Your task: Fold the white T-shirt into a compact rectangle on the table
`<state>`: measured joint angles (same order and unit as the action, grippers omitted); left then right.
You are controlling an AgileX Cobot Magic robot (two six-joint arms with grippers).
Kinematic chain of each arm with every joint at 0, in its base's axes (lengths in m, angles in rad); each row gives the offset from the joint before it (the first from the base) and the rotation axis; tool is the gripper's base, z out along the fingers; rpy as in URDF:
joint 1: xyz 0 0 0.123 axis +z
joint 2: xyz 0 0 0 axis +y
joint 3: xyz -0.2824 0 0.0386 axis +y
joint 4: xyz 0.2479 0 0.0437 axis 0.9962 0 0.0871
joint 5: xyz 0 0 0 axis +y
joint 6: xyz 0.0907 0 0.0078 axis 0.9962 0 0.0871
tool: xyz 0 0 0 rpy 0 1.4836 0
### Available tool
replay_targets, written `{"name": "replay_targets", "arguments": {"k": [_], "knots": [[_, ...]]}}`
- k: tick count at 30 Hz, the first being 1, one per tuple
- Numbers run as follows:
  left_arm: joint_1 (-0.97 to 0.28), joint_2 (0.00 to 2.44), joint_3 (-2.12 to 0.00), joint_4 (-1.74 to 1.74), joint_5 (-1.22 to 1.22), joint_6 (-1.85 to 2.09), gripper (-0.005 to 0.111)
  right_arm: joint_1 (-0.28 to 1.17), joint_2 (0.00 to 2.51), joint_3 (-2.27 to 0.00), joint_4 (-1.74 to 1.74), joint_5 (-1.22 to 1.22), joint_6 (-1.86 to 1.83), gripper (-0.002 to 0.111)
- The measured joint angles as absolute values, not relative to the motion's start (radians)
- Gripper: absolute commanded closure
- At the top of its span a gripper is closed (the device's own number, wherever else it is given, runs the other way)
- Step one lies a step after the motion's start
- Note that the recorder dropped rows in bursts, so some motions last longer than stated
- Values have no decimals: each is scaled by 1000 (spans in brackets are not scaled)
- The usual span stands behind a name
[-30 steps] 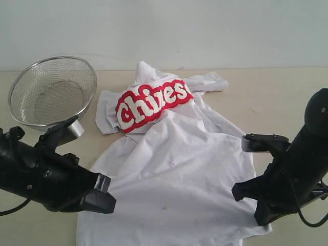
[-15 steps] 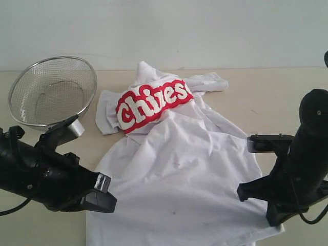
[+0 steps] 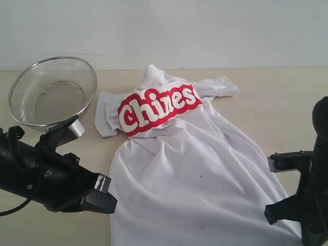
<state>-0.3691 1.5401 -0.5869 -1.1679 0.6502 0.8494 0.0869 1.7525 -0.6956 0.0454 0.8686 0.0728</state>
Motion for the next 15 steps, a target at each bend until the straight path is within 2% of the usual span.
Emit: {"name": "replay_targets", "arguments": {"k": [10, 15], "knots": [[-369, 1540, -587, -1168, 650, 849, 102, 81, 1706, -657, 156, 920, -56, 108], [-369, 1540, -587, -1175, 650, 856, 102, 81, 1598, -746, 167, 876, -41, 108]]}}
